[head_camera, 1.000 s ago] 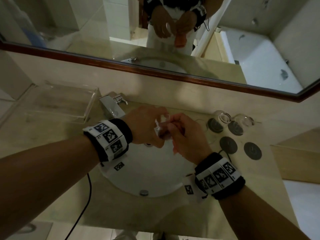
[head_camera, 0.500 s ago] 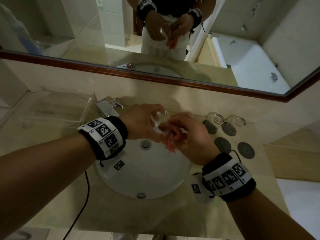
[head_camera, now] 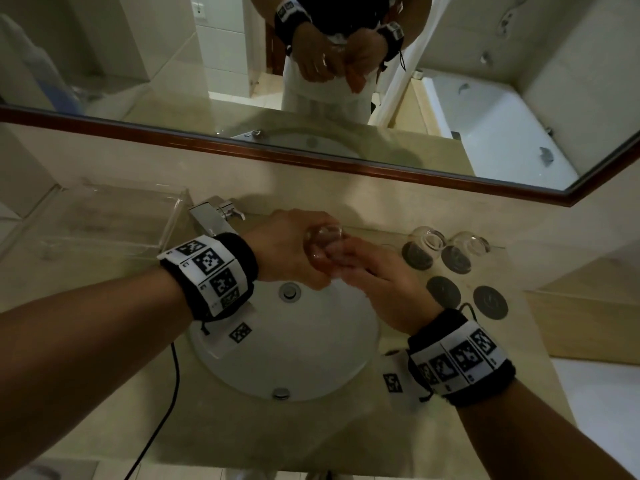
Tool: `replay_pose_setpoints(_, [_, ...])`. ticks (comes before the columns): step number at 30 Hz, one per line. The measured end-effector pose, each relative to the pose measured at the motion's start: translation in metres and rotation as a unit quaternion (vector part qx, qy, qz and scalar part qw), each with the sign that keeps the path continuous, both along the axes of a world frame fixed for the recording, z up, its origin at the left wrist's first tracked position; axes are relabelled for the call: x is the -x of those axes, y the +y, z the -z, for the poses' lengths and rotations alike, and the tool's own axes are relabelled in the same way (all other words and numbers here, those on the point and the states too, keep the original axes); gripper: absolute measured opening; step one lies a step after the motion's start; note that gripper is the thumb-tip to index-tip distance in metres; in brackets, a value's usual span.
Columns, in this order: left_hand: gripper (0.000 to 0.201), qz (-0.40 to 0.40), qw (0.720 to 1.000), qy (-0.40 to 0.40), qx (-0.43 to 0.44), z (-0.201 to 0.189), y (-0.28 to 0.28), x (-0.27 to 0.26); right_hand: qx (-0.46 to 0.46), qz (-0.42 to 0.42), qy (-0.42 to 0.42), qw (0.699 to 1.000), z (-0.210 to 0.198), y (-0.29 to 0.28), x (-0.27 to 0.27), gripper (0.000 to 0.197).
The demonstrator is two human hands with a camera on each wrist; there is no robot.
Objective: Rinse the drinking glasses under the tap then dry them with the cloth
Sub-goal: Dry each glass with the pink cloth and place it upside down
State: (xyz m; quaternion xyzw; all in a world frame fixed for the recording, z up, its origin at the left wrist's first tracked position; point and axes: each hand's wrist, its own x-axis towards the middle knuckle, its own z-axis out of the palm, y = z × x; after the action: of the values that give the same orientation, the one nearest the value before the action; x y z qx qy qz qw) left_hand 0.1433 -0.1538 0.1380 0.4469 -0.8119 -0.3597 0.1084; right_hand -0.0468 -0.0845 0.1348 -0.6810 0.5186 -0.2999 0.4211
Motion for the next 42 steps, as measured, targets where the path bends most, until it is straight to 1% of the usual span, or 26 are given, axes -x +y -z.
replay_pose_setpoints(2, [0.048,-0.001,1.0,0.006,-0.003,-0.001,0.001,0.001,-0.013,-0.065,0.024,0.998,-0.002,-0.001,-0.001,0.039])
replay_pose_setpoints(3, [0.052,0.0,1.0,0.009,-0.001,-0.002,0.002,0.002,-0.018,-0.085,0.042,0.995,-0.004,0.0,-0.001,0.042])
replay_pose_setpoints(6, [0.066,-0.003,1.0,0.02,0.012,-0.001,0.006,0.005,-0.018,-0.11,0.109,0.988,-0.009,-0.004,0.005,0.051])
replay_pose_setpoints(8, [0.076,-0.002,1.0,0.006,0.028,0.002,0.008,0.007,-0.052,-0.11,0.127,0.984,-0.01,-0.007,0.008,0.056])
replay_pose_setpoints(10, [0.085,0.001,0.998,-0.03,0.062,0.006,0.011,0.011,-0.098,-0.096,0.073,0.988,-0.008,-0.007,0.009,0.054])
replay_pose_setpoints(13, [0.09,0.03,0.99,-0.054,0.129,0.014,0.015,0.014,-0.131,-0.048,-0.05,0.989,0.0,-0.004,0.008,0.04])
replay_pose_setpoints(15, [0.087,0.042,0.984,-0.043,0.168,0.019,0.017,0.016,-0.132,-0.013,-0.08,0.988,0.005,-0.003,0.008,0.028])
replay_pose_setpoints(17, [0.092,0.029,0.985,-0.028,0.168,0.02,0.017,0.02,-0.131,0.013,-0.086,0.988,0.006,-0.005,0.01,0.023])
replay_pose_setpoints(19, [0.104,0.006,0.991,-0.011,0.134,0.017,0.016,0.023,-0.134,0.025,-0.105,0.985,0.006,-0.006,0.014,0.025])
replay_pose_setpoints(20, [0.109,-0.009,0.993,0.011,0.114,0.014,0.014,0.025,-0.132,0.032,-0.12,0.983,0.006,-0.007,0.016,0.027])
replay_pose_setpoints(22, [0.111,-0.048,0.995,0.064,0.052,0.007,0.011,0.027,-0.125,0.057,-0.143,0.98,0.001,-0.007,0.019,0.031])
replay_pose_setpoints(23, [0.104,-0.065,0.993,0.094,0.001,0.002,0.009,0.029,-0.115,0.064,-0.147,0.98,-0.002,-0.006,0.021,0.029])
replay_pose_setpoints(24, [0.092,-0.081,0.986,0.134,-0.061,-0.002,0.009,0.031,-0.1,0.062,-0.145,0.982,-0.005,-0.006,0.023,0.026])
replay_pose_setpoints(26, [0.065,-0.123,0.953,0.212,-0.18,-0.01,0.007,0.034,-0.071,0.055,-0.151,0.984,-0.011,-0.005,0.026,0.023])
replay_pose_setpoints(27, [0.061,-0.143,0.936,0.232,-0.222,-0.013,0.006,0.035,-0.058,0.053,-0.158,0.984,-0.012,-0.005,0.027,0.022])
replay_pose_setpoints(28, [0.06,-0.157,0.927,0.237,-0.246,-0.015,0.004,0.036,-0.045,0.052,-0.163,0.984,-0.012,-0.005,0.028,0.023])
replay_pose_setpoints(29, [0.057,-0.164,0.923,0.236,-0.255,-0.015,0.002,0.037,-0.038,0.051,-0.163,0.984,-0.011,-0.005,0.029,0.024])
replay_pose_setpoints(31, [0.042,-0.164,0.925,0.248,-0.236,-0.014,0.0,0.04,-0.041,0.051,-0.167,0.984,-0.009,-0.006,0.03,0.026])
replay_pose_setpoints(33, [0.029,-0.148,0.934,0.265,-0.188,-0.01,0.0,0.043,-0.051,0.052,-0.184,0.98,-0.009,-0.007,0.034,0.029])
replay_pose_setpoints(34, [0.027,-0.133,0.942,0.266,-0.157,-0.006,-0.001,0.044,-0.065,0.051,-0.208,0.975,-0.009,-0.007,0.036,0.031])
replay_pose_setpoints(35, [0.029,-0.112,0.951,0.26,-0.127,-0.003,-0.002,0.044,-0.092,0.051,-0.244,0.964,-0.009,-0.007,0.038,0.034])
replay_pose_setpoints(37, [0.04,-0.068,0.967,0.233,-0.072,0.0,-0.002,0.041,-0.146,0.053,-0.314,0.937,-0.009,-0.007,0.04,0.04])
replay_pose_setpoints(38, [0.048,-0.049,0.974,0.215,-0.041,0.0,-0.001,0.039,-0.166,0.055,-0.337,0.925,-0.007,-0.007,0.042,0.038])
replay_pose_setpoints(40, [0.058,-0.016,0.982,0.187,0.024,0.0,-0.001,0.037,-0.191,0.062,-0.367,0.908,-0.006,-0.008,0.043,0.022])
replay_pose_setpoints(41, [0.061,-0.005,0.983,0.18,0.043,0.0,-0.001,0.037,-0.195,0.07,-0.371,0.905,-0.009,-0.008,0.042,0.015])
replay_pose_setpoints(42, [0.064,-0.001,0.983,0.177,0.046,0.0,-0.003,0.037,-0.189,0.072,-0.362,0.91,-0.007,-0.009,0.042,0.015])
